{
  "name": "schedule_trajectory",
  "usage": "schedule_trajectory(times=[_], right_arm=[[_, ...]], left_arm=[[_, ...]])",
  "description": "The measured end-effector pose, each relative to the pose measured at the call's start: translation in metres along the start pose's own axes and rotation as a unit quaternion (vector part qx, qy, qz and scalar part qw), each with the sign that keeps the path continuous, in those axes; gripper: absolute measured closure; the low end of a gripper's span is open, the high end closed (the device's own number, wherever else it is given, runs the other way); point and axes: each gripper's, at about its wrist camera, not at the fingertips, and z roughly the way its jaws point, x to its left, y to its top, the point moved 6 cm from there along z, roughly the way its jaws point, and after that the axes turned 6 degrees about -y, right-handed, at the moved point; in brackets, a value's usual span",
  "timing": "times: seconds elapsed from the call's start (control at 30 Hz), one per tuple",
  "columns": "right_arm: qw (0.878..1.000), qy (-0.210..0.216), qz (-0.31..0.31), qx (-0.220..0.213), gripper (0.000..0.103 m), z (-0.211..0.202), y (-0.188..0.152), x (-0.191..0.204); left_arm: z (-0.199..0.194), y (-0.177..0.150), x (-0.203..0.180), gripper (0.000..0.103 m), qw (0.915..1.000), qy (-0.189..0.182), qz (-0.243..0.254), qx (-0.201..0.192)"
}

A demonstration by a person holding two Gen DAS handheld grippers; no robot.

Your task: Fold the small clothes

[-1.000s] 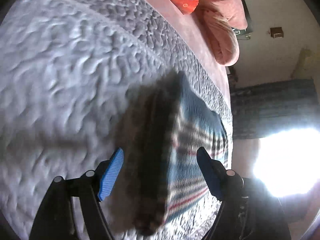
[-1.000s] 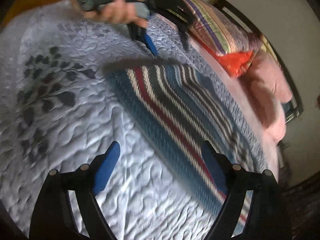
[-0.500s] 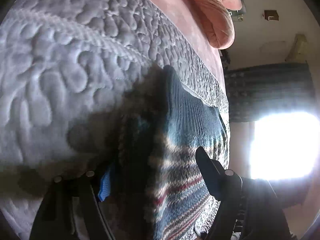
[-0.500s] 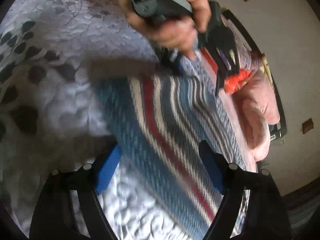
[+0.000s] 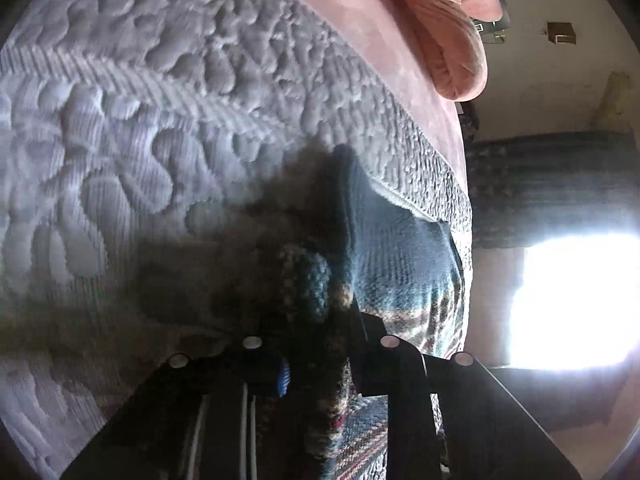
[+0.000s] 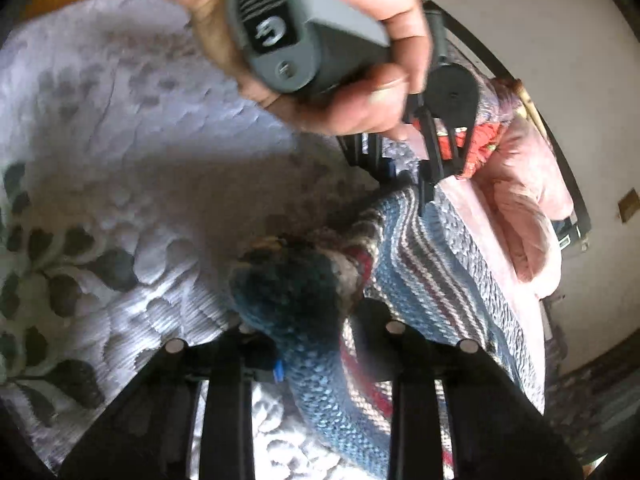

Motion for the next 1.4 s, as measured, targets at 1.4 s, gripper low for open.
schedule_trajectory(times=[1.4], right_arm=[[0.978,0.018,0.203,-0.038,0.081,-0.074,0.006,-0.145]], left_arm=[[-0.006,0.005,-0.171,0.082,0.9912,0.103,0.083,0.010]])
